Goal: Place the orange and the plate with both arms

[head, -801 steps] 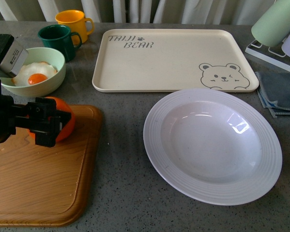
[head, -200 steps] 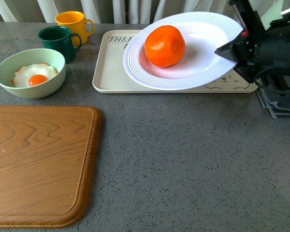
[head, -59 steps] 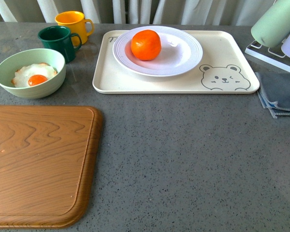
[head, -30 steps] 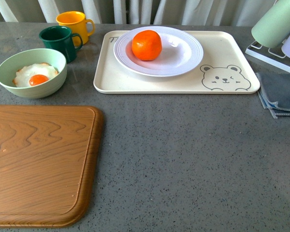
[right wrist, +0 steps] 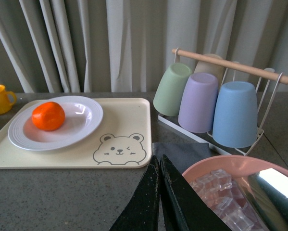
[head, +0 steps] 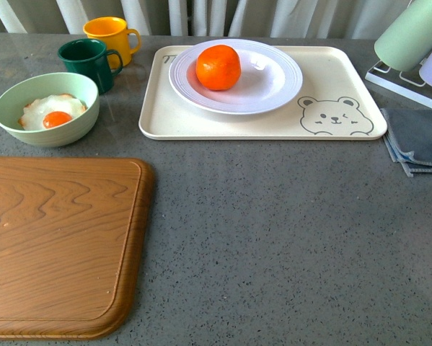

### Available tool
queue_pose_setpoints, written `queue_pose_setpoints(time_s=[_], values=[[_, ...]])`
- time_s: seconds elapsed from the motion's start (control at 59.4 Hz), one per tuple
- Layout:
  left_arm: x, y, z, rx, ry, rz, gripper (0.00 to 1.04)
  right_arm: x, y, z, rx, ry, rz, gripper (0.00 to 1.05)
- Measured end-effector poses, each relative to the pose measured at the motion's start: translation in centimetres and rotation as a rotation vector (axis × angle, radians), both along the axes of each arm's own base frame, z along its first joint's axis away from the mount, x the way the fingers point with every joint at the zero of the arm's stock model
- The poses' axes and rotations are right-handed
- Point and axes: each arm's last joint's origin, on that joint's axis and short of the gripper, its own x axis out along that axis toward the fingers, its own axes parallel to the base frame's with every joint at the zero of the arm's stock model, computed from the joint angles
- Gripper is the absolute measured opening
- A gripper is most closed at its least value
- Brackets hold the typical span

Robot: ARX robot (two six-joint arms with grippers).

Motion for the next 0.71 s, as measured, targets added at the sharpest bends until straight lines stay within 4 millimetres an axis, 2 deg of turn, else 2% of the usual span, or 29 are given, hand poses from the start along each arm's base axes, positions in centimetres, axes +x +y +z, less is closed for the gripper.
queue_pose_setpoints(time_s=[0.707], values=[[0.0,0.0,0.0,0.000,0.000,0.000,0.96,-2.2,0.0,0.3,0.000,-0.011,0.000,0.02]])
